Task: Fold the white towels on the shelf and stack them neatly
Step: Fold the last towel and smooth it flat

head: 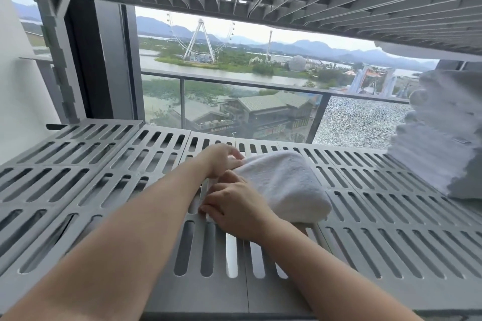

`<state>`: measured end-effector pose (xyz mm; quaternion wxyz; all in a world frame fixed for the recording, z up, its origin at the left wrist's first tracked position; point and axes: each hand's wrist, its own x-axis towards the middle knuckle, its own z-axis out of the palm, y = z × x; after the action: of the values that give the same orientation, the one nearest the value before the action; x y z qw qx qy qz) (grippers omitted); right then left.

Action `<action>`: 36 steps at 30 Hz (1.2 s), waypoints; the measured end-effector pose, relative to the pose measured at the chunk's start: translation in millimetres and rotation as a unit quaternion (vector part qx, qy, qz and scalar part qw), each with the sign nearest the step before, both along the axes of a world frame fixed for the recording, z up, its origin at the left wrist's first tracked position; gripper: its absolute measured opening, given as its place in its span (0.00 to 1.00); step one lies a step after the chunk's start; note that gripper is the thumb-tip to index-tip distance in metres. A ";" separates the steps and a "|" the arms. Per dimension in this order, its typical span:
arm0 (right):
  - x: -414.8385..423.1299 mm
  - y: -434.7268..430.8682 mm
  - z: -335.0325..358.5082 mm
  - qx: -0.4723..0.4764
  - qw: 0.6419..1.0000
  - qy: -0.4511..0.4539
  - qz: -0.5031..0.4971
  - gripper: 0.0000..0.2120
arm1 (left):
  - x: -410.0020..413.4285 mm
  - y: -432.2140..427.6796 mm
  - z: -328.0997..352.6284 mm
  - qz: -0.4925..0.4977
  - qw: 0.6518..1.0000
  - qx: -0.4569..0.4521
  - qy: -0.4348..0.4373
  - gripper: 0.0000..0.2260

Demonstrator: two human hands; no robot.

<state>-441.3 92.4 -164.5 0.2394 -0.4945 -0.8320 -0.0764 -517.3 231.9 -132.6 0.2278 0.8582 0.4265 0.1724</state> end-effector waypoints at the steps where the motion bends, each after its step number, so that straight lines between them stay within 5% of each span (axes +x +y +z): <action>1: -0.6 -3.5 1.1 0.000 1.000 0.005 -0.001 0.11 | -2.0 -3.5 0.8 0.007 1.000 0.013 0.005 0.09; 6: 10.8 -31.9 3.9 -0.019 0.999 0.024 -0.029 0.11 | -8.8 -29.8 9.3 0.057 0.993 0.070 0.073 0.13; 12: 72.9 -81.5 5.3 -0.036 0.960 0.225 -0.164 0.18 | -4.2 -86.9 17.0 0.043 0.985 0.047 0.163 0.33; 18: 108.8 -89.2 13.3 0.009 0.905 0.322 -0.277 0.06 | 13.5 -127.0 13.6 0.097 0.982 0.054 0.151 0.17; 21: 112.0 -86.2 17.3 0.058 0.908 0.234 -0.344 0.09 | 17.0 -127.3 11.0 0.084 0.980 0.023 0.177 0.20; 24: 114.0 -82.4 13.2 -0.064 0.882 0.087 -0.459 0.23 | 19.5 -125.3 12.7 0.091 0.981 0.002 0.173 0.22; 27: 111.1 -79.2 7.7 -0.148 0.871 0.077 -0.463 0.32 | 20.9 -120.0 12.1 0.093 0.984 -0.020 0.154 0.22; 32: 103.5 -82.0 9.5 -0.131 0.902 0.132 -0.390 0.17 | 19.8 -122.3 2.0 0.105 0.992 -0.016 0.074 0.22; 36: 105.5 -92.6 14.5 -0.110 0.899 0.225 -0.360 0.17 | 25.3 -135.2 2.6 0.100 0.995 -0.015 -0.015 0.21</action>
<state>-335.8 -0.2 -149.9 0.3206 -0.7874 -0.5243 0.0485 -492.0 96.7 -130.0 0.2282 0.8051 0.5093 0.2009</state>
